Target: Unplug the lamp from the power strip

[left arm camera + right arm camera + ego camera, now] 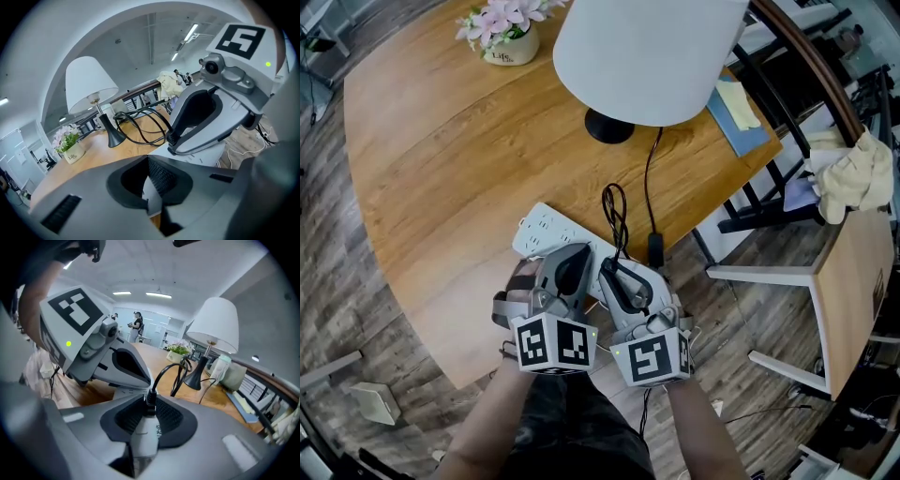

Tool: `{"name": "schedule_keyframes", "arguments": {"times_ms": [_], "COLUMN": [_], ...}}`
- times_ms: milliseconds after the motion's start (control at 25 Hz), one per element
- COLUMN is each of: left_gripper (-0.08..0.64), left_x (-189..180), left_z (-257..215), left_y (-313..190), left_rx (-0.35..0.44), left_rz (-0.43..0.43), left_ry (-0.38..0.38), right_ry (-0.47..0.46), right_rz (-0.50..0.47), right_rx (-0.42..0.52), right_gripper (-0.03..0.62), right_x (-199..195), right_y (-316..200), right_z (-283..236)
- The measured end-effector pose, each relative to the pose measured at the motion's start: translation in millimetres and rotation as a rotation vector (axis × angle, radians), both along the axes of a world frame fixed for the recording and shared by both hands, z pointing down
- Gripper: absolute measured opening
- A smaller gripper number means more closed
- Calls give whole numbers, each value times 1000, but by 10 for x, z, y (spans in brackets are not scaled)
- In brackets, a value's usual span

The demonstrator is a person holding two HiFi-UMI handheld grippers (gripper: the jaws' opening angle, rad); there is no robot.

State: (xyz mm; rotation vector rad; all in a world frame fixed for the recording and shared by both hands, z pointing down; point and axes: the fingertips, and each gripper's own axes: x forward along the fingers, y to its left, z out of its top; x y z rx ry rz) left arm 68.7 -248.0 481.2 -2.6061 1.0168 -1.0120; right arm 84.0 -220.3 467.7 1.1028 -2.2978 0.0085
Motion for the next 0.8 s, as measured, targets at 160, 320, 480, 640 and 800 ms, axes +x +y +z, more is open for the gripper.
{"name": "schedule_keyframes", "arguments": {"times_ms": [160,320,480,640,800], "left_gripper": [-5,-5,-6,-6,-6], "left_x": [14,19,34,24,31], "left_z": [1,3,10,9,6], "left_y": [8,9,13,11,15], "left_rx": [5,-5,-26,-16,-15], "left_rz": [12,17,19,18,22], "left_ry": [-13,-6,4,-2,-2], "right_ry": [-253,-252,10,-233,-486], "right_rz": [66,59,-8,61,130], "right_rx": [-142,-160,8,-68,-159], "right_gripper": [75,75,71,71,70], "right_x": [75,77,0,55,224], "right_y": [-79,-89,8,-51,-133], "right_z": [-20,-27,-28,-61,-162]}}
